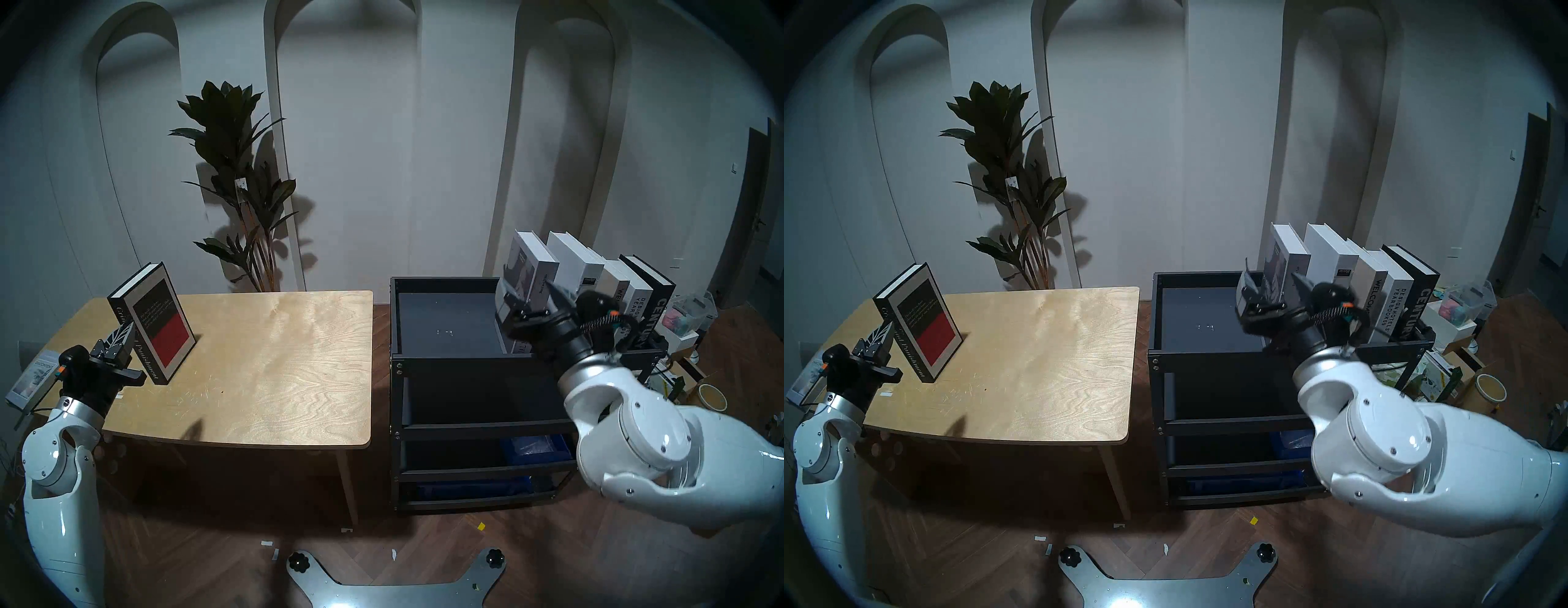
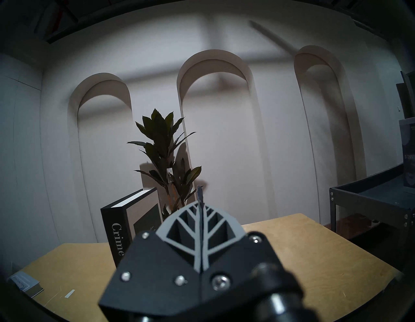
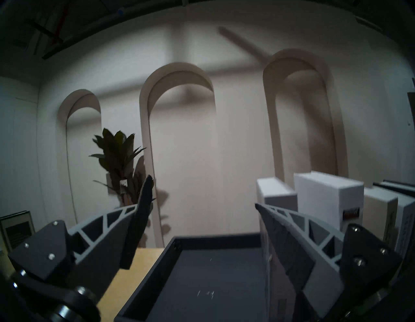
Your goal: Move the books from the display table onto the shelf, standing them upright with spines facing out and tallest at one end
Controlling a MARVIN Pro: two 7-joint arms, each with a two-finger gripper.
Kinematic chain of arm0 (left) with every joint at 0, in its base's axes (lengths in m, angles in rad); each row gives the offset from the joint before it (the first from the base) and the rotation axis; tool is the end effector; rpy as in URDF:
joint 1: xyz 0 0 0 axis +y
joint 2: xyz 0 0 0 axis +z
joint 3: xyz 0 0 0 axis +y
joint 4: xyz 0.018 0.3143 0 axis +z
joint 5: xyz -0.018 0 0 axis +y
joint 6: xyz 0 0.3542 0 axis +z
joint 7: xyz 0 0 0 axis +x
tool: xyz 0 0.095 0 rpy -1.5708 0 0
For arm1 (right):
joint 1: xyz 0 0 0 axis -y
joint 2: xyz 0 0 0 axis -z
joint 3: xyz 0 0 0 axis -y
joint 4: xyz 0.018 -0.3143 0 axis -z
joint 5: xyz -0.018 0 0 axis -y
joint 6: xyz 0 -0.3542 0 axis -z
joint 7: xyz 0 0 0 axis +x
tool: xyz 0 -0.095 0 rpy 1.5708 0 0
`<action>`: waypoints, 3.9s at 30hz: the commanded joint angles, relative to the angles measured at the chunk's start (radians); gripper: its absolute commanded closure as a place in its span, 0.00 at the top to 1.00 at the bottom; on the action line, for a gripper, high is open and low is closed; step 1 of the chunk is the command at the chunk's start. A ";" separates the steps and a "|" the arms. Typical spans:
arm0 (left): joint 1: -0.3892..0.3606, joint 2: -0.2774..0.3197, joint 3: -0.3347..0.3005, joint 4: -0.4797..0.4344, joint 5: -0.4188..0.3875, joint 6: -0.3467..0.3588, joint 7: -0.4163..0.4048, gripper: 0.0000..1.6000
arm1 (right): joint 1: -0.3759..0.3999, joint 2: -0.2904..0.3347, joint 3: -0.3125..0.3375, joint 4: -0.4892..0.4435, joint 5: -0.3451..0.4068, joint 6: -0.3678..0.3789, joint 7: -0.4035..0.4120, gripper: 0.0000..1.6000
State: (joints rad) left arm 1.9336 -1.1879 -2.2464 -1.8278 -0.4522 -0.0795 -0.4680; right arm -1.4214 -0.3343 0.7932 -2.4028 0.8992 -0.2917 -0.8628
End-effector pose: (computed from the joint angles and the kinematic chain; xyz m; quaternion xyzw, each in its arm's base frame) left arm 0.3105 0.3031 -0.2136 -0.6369 0.0530 -0.7657 0.0721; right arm 0.3132 0.0167 -0.1599 -0.6718 -0.0121 -0.7326 0.1087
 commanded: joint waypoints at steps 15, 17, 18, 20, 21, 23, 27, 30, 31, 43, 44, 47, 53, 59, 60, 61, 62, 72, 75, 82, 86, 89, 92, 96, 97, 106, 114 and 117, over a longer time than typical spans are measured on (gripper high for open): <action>-0.058 0.045 0.042 0.072 0.025 -0.117 -0.068 0.00 | -0.111 -0.097 -0.203 0.217 -0.362 -0.229 -0.046 1.00; -0.058 0.043 0.046 0.073 0.029 -0.124 -0.071 0.00 | -0.086 -0.102 -0.208 0.242 -0.360 -0.235 -0.030 1.00; -0.057 0.044 0.048 0.074 0.034 -0.130 -0.073 0.00 | -0.069 -0.124 -0.212 0.276 -0.369 -0.247 -0.019 1.00; -0.058 0.042 0.049 0.075 0.037 -0.136 -0.074 0.00 | -0.048 -0.137 -0.219 0.291 -0.369 -0.251 -0.007 1.00; -0.058 0.042 0.048 0.077 0.039 -0.142 -0.075 0.00 | -0.039 -0.163 -0.224 0.311 -0.379 -0.253 -0.003 1.00; -0.060 0.042 0.043 0.077 0.041 -0.149 -0.075 0.00 | -0.025 -0.181 -0.241 0.331 -0.382 -0.260 0.010 1.00; -0.063 0.042 0.035 0.083 0.044 -0.164 -0.079 0.00 | 0.000 -0.223 -0.287 0.394 -0.380 -0.273 0.027 1.00; -0.065 0.041 0.032 0.086 0.048 -0.174 -0.083 0.00 | 0.021 -0.252 -0.317 0.429 -0.378 -0.290 0.031 1.00; -0.065 0.041 0.031 0.087 0.048 -0.177 -0.084 0.00 | 0.027 -0.263 -0.325 0.437 -0.376 -0.295 0.032 1.00; -0.078 0.040 0.028 0.099 0.043 -0.205 -0.100 0.00 | 0.064 -0.404 -0.358 0.552 -0.431 -0.365 -0.023 1.00; -0.079 0.040 0.029 0.099 0.043 -0.205 -0.101 0.00 | 0.067 -0.404 -0.363 0.554 -0.434 -0.368 -0.027 1.00; -0.088 0.039 0.034 0.103 0.025 -0.188 -0.103 0.00 | 0.062 -0.429 -0.354 0.576 -0.460 -0.382 -0.043 1.00; -0.147 0.076 0.042 0.159 0.003 -0.150 -0.103 0.00 | 0.063 -0.440 -0.355 0.590 -0.485 -0.395 -0.061 1.00; -0.194 0.156 0.011 0.215 0.045 -0.160 -0.100 0.00 | 0.066 -0.440 -0.358 0.591 -0.486 -0.395 -0.066 1.00; -0.193 0.174 0.003 0.219 0.062 -0.164 -0.105 0.00 | 0.066 -0.440 -0.359 0.592 -0.487 -0.395 -0.067 1.00; -0.193 0.185 -0.002 0.222 0.072 -0.168 -0.104 0.00 | 0.067 -0.440 -0.359 0.592 -0.488 -0.395 -0.068 1.00; -0.197 0.192 -0.011 0.227 0.096 -0.165 -0.100 0.00 | 0.067 -0.441 -0.360 0.592 -0.488 -0.396 -0.069 1.00; -0.305 0.278 0.017 0.331 0.198 -0.127 -0.019 0.00 | 0.069 -0.444 -0.363 0.595 -0.499 -0.400 -0.081 1.00; -0.332 0.302 0.048 0.365 0.191 -0.113 0.013 0.00 | 0.069 -0.445 -0.364 0.596 -0.502 -0.401 -0.084 1.00; -0.407 0.319 0.110 0.427 0.095 -0.078 0.012 0.00 | 0.071 -0.446 -0.366 0.597 -0.507 -0.402 -0.090 1.00; -0.442 0.298 0.080 0.426 0.013 -0.072 -0.041 0.01 | 0.071 -0.446 -0.367 0.598 -0.508 -0.402 -0.091 1.00; -0.432 0.299 0.049 0.399 -0.049 -0.058 -0.071 1.00 | 0.071 -0.446 -0.367 0.599 -0.508 -0.403 -0.092 1.00; -0.410 0.296 0.020 0.368 -0.118 -0.030 -0.130 1.00 | 0.072 -0.447 -0.367 0.599 -0.510 -0.403 -0.092 1.00; -0.380 0.314 0.004 0.384 -0.173 0.022 -0.208 1.00 | 0.072 -0.447 -0.368 0.600 -0.513 -0.406 -0.093 1.00; -0.383 0.323 0.009 0.407 -0.177 0.022 -0.226 1.00 | 0.071 -0.447 -0.368 0.600 -0.514 -0.407 -0.093 1.00; -0.501 0.386 0.114 0.626 -0.133 -0.023 -0.263 1.00 | 0.072 -0.447 -0.368 0.600 -0.515 -0.407 -0.093 1.00; -0.574 0.412 0.157 0.713 -0.137 -0.038 -0.267 1.00 | 0.072 -0.448 -0.369 0.601 -0.514 -0.407 -0.094 1.00; -0.598 0.414 0.173 0.742 -0.135 -0.052 -0.276 1.00 | 0.072 -0.447 -0.369 0.601 -0.514 -0.407 -0.094 1.00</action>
State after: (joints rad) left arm 1.4375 -0.8187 -2.0882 -1.1210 -0.5846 -0.0980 -0.7359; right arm -1.3529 -0.7794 0.4222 -1.7921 0.3896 -0.6946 -0.9577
